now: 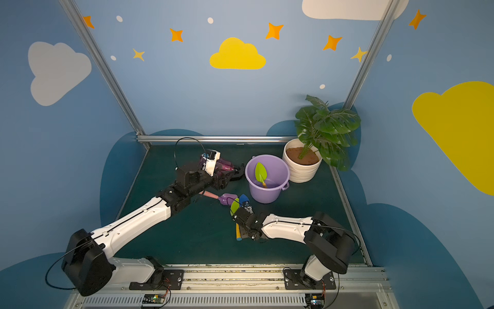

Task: Organize the gardening tools
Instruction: Pick up the gardening tool from the center of the board.

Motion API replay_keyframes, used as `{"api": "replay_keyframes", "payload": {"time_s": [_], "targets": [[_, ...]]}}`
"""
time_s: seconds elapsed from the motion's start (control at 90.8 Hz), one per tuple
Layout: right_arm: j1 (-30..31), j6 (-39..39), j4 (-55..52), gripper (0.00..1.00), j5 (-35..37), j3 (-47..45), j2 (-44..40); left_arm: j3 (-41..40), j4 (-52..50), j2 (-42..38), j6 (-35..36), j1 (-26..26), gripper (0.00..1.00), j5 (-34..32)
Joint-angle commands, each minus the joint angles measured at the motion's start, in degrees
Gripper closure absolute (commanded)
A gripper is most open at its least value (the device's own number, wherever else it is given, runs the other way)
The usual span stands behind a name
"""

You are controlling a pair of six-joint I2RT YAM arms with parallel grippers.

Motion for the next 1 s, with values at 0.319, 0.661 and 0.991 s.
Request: {"api": "replay_keyframes", "payload": {"time_s": [0.319,0.661,0.991], "targets": [[-0.3,-4.9,0.3,1.00,5.2,-4.8,-10.0,-0.8,-1.7,-3.4,-3.7,0.3,0.25,1.3],[0.0,-18.1,7.5,1.00,0.2,-13.1,-23.5,-1.8,-5.6,-4.7,-9.0,0.9,0.23,2.8],[1.2,-24.3,10.2,1.00,-1.5,-17.0,-33.5,-3.1,-7.1,-2.9,-17.1,3.8,0.23,9.3]]}}
